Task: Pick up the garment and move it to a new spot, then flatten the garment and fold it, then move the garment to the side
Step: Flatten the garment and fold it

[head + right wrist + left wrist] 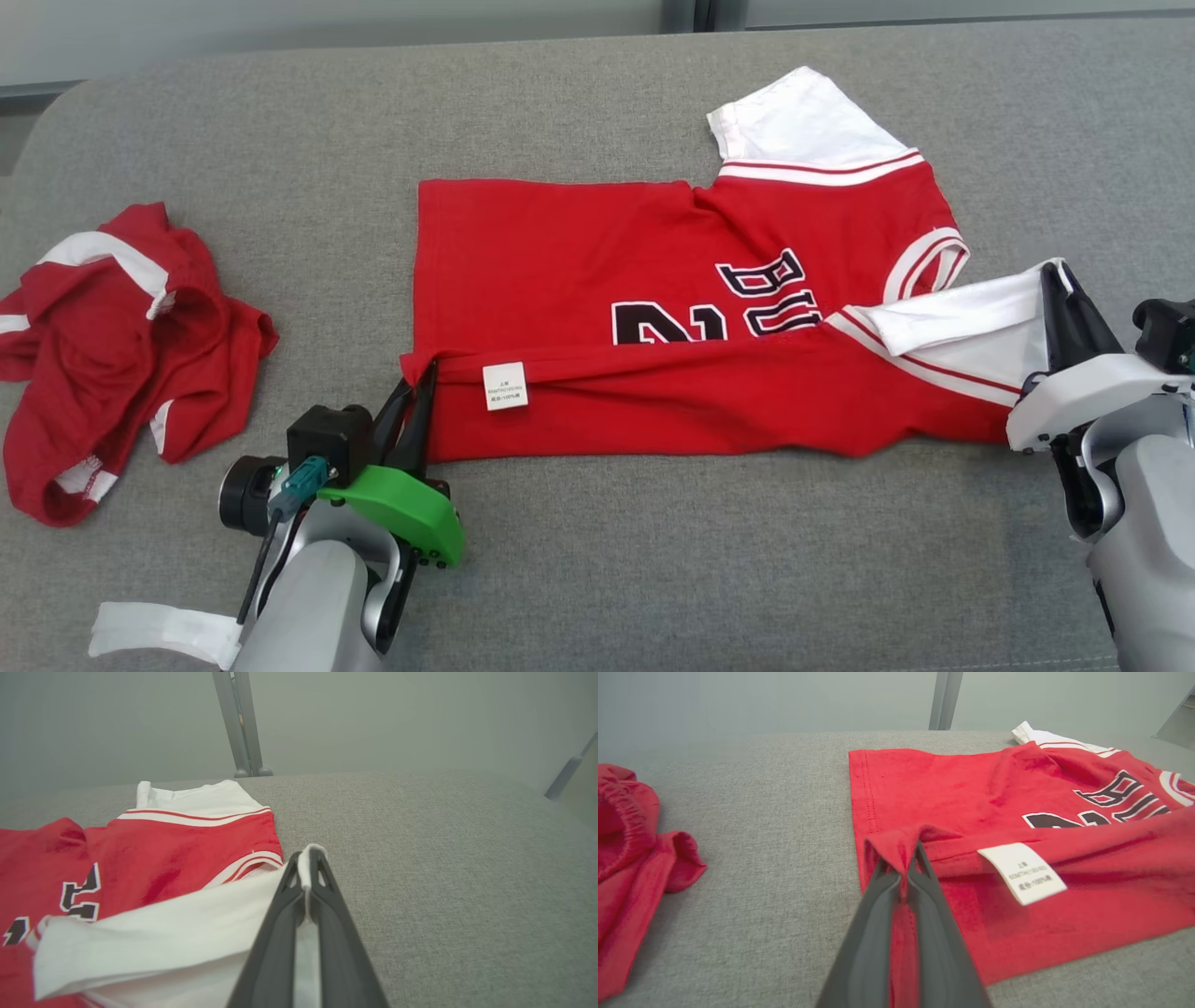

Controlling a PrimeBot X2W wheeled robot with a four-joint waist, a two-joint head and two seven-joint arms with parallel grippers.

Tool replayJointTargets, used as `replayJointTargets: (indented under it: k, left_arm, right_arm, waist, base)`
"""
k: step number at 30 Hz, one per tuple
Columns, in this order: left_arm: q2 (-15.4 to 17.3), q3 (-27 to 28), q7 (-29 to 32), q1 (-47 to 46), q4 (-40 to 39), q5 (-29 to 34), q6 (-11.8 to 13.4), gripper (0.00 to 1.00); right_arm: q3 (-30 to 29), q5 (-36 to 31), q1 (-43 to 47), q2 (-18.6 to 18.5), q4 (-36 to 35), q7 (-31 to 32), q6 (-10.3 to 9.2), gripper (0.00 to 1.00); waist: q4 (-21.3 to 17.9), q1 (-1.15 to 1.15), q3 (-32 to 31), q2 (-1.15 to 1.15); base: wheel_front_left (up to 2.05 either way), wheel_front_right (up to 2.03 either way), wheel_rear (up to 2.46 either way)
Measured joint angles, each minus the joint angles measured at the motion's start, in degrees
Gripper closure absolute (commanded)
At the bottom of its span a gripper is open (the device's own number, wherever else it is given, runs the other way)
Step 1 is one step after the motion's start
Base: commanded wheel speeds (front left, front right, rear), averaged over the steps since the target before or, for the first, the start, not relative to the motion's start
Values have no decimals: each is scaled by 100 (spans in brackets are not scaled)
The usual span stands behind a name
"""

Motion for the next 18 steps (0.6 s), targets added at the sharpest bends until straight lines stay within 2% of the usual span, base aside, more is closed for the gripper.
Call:
replayJointTargets:
  k: [13,18]
  left_arm:
    - [-57,143,0,-114,181,149,0,100]
    - [-63,-3,0,-243,202,133,0,100]
  right_arm:
    - [-253,-212,-75,22,52,0,0,100]
    - [-172,-221,-124,104,129,-1,-1,100]
  waist:
    - [1,0,96,0]
    - [-17,0,149,0]
  base:
    - [0,0,0]
    - [0,0,0]
